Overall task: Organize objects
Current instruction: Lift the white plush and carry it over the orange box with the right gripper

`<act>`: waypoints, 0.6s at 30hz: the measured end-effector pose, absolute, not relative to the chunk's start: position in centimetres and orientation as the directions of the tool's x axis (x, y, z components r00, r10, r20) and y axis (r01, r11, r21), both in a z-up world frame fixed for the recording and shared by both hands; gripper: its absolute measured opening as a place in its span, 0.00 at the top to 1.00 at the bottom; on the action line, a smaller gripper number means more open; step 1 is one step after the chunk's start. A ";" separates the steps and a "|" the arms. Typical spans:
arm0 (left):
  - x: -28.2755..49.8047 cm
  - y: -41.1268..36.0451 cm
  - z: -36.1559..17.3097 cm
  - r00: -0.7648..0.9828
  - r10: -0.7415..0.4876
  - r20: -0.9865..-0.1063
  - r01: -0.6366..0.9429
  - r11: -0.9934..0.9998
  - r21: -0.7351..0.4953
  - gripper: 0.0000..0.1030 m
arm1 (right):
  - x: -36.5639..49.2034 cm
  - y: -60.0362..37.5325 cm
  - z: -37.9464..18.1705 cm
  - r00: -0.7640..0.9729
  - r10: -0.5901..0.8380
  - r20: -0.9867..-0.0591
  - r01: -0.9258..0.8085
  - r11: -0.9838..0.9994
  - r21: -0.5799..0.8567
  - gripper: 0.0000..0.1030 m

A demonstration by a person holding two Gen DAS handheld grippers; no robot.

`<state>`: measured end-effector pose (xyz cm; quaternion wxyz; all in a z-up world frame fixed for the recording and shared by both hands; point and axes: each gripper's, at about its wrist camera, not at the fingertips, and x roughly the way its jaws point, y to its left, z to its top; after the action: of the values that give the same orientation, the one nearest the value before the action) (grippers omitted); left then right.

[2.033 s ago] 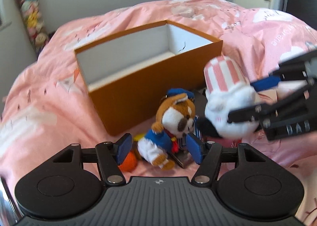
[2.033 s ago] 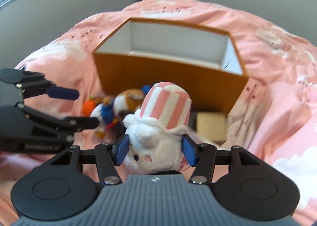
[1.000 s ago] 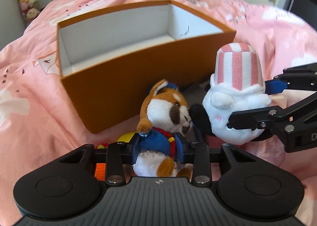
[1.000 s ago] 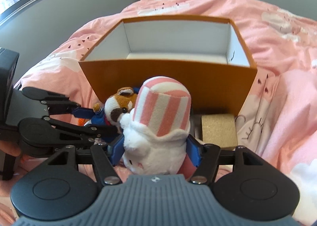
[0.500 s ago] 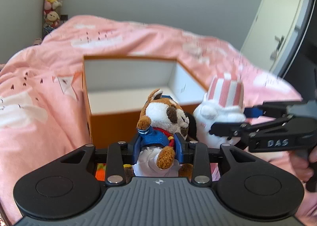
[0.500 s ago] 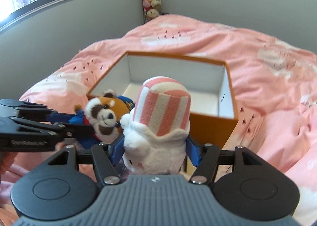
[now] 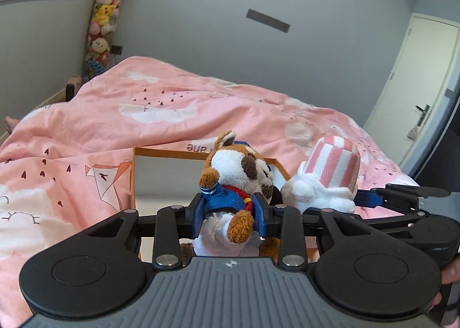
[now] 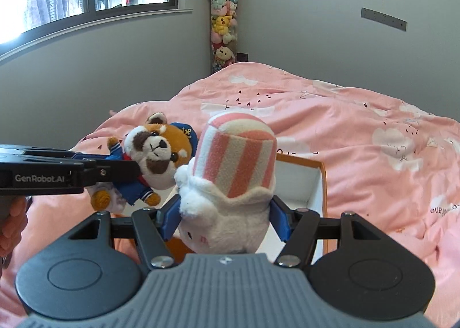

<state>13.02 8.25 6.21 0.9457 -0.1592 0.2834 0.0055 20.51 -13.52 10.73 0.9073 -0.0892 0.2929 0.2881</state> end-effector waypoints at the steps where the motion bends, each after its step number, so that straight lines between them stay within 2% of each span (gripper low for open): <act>1: 13.7 8.2 5.8 0.828 -0.072 -0.556 -0.111 0.951 -0.287 0.62 | 21.2 -13.2 10.5 0.657 0.468 -0.591 -0.576 0.817 0.006 0.36; 9: 16.8 7.6 1.3 0.712 0.023 -0.702 -0.166 0.976 -0.137 0.62 | 26.3 -10.9 5.5 0.514 0.457 -0.726 -0.626 0.778 0.046 0.37; 18: 18.2 6.3 -0.8 0.637 0.095 -0.765 -0.130 0.991 0.015 0.61 | 29.9 -8.9 2.8 0.348 0.504 -0.790 -0.673 0.721 0.163 0.37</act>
<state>18.25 6.29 -0.79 0.9043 -0.0206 0.4217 0.0624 29.95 -8.94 2.75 0.8154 -0.0956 0.4424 0.3608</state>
